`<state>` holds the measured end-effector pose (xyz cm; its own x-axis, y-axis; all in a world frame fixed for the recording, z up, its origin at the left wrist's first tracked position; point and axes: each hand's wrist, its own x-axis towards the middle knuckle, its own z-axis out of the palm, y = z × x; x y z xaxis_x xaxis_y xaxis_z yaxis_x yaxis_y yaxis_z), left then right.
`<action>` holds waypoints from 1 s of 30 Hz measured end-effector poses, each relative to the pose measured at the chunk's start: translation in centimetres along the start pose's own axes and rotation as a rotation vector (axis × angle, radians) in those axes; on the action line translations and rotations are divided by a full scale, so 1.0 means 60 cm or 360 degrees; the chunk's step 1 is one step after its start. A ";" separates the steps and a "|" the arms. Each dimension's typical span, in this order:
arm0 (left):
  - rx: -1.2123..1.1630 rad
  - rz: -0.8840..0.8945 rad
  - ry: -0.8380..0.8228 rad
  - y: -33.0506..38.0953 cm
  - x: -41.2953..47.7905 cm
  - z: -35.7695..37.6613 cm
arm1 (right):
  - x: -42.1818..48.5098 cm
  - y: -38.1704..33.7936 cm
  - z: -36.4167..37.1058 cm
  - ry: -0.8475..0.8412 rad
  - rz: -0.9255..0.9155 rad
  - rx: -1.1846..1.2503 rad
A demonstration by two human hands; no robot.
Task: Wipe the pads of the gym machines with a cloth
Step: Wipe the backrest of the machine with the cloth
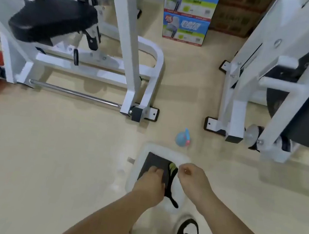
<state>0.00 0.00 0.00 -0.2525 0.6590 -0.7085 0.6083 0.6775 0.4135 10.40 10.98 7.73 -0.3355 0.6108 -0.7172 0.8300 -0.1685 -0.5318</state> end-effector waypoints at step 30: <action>-0.1387 0.0379 0.1088 0.313 -0.445 -0.462 | -0.368 -0.413 -0.294 -0.0344 -0.0004 0.1352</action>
<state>-2.67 4.16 42.54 -0.7212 0.6608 -0.2077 0.0321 0.3314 0.9429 5.10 15.29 44.68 -0.4853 0.4667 -0.7393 0.2453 -0.7389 -0.6275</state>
